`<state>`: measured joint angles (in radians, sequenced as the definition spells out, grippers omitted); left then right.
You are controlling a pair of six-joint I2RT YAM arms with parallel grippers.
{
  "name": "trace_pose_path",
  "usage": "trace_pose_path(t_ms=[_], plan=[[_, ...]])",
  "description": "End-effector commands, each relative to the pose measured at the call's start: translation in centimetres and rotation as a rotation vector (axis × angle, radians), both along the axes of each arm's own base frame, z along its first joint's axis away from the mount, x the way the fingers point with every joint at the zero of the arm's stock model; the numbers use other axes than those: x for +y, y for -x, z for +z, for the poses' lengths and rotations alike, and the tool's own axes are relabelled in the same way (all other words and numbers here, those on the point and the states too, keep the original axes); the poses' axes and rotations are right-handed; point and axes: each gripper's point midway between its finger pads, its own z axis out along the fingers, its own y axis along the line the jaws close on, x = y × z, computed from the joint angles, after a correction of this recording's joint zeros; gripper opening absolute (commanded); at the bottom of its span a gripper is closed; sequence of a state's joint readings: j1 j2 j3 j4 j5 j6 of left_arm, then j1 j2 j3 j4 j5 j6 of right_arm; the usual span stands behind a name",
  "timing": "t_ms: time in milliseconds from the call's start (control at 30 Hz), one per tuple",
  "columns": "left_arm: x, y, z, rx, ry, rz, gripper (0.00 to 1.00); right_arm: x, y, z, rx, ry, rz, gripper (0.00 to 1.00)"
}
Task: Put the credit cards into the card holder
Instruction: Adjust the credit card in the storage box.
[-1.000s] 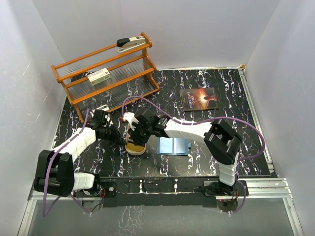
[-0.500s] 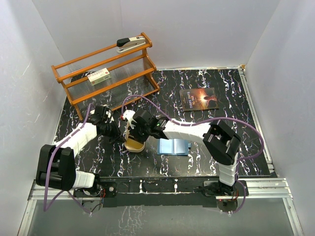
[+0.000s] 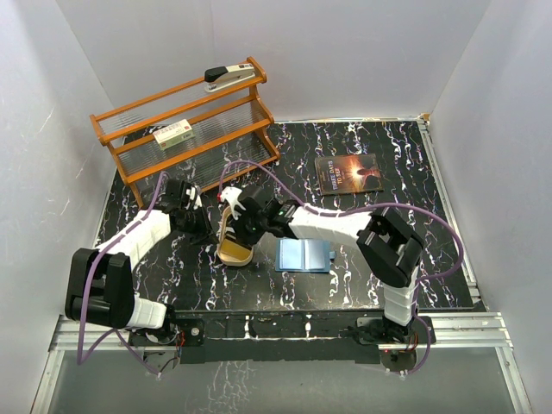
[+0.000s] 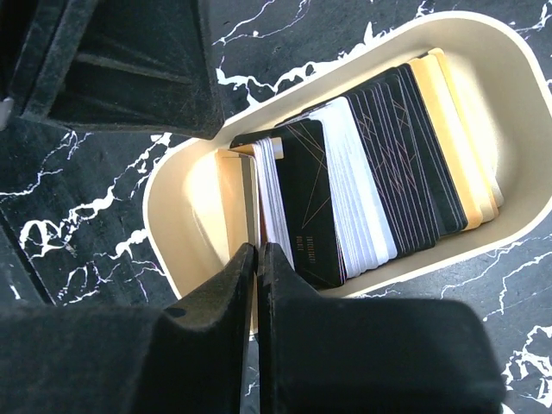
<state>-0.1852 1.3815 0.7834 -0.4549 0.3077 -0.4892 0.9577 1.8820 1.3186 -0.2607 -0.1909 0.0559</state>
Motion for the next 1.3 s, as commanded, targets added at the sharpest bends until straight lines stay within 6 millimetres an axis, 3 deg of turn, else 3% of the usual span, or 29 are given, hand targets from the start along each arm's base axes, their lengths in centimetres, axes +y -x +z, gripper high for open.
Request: trace_pose_path(t_ms=[0,167,333,500,600,667,767,867,967,1067,1133,1267], plan=[[0.8,-0.6,0.0,-0.033,-0.045,-0.056,0.06,0.8,-1.7,2.0,0.04,-0.095,-0.044,0.02],[0.6,-0.5,-0.2,-0.039,-0.039,-0.092,0.05,0.5,-2.2,2.3,0.064,-0.113,-0.079,0.09],[0.4,-0.7,-0.3,-0.043,-0.032,-0.1,0.05,0.1,-2.7,2.7,0.077,-0.134,-0.09,0.05],[0.3,-0.9,-0.1,-0.053,-0.03,-0.117,0.05,-0.2,-3.0,2.5,0.084,-0.125,-0.103,0.1],[0.3,-1.0,0.0,-0.061,-0.025,-0.119,0.06,0.1,-2.9,2.7,0.087,-0.137,-0.094,0.0],[0.3,-1.1,0.2,-0.066,-0.025,-0.118,0.07,0.1,-3.0,2.8,0.089,-0.138,-0.097,0.0],[0.2,-1.0,0.2,-0.066,-0.023,-0.115,0.08,0.0,-3.2,2.9,0.087,-0.135,-0.117,0.08],[0.3,-1.0,0.3,-0.064,-0.024,-0.109,0.08,0.0,-3.2,3.1,0.087,-0.137,-0.119,0.0],[0.3,-1.0,0.4,-0.069,-0.024,-0.102,0.09,-0.2,-3.2,3.1,0.089,-0.136,-0.12,0.0],[0.3,-1.0,0.4,-0.065,-0.024,-0.098,0.1,-0.4,-3.6,3.4,0.077,-0.134,-0.143,0.08],[0.3,-0.9,0.4,-0.062,-0.024,-0.097,0.1,-0.4,-3.7,3.6,0.076,-0.141,-0.143,0.0],[0.3,-0.9,0.4,-0.06,-0.022,-0.094,0.11,-0.3,-3.4,4.1,0.09,-0.159,-0.123,0.0]])
